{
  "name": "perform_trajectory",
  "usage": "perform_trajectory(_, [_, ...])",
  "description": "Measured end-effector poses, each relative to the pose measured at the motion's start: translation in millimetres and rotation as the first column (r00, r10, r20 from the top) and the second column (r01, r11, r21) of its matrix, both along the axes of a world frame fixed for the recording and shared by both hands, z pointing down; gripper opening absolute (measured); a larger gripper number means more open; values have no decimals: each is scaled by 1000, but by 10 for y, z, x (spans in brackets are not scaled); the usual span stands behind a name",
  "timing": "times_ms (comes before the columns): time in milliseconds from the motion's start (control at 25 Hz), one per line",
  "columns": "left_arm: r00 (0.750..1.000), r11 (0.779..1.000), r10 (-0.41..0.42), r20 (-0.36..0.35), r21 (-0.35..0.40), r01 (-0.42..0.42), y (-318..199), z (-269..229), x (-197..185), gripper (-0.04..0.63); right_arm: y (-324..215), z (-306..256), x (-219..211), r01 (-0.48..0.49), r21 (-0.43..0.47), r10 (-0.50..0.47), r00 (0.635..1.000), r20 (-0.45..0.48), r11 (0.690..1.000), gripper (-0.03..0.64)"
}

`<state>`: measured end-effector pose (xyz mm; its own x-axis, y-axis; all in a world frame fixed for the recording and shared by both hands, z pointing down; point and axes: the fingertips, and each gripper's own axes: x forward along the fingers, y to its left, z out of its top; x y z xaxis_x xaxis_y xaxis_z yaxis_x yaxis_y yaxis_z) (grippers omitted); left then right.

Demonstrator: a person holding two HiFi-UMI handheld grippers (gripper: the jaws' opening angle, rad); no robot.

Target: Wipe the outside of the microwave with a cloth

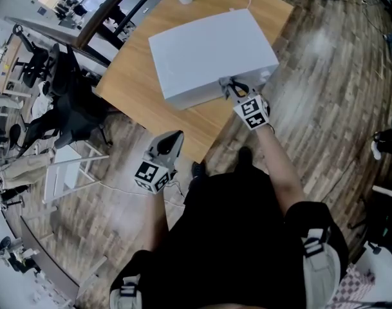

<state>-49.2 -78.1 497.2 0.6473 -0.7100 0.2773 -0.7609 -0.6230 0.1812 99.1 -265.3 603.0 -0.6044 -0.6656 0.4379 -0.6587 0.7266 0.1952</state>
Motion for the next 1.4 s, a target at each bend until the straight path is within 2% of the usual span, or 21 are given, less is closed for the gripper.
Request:
perform_trajectory(440, [999, 999, 32, 7, 10, -32, -113, 16, 274, 2, -147, 61, 434, -40, -1, 40, 999, -16, 999, 37])
perform_trajectory(840, [1000, 1000, 24, 12, -6, -23, -148, 22, 297, 2, -241, 91, 670, -71, 3, 71, 997, -30, 998, 37])
perform_trajectory(1400, [999, 999, 41, 18, -11, -41, -195, 45, 337, 2, -419, 76, 1140, -195, -10, 195, 981, 5, 981, 37])
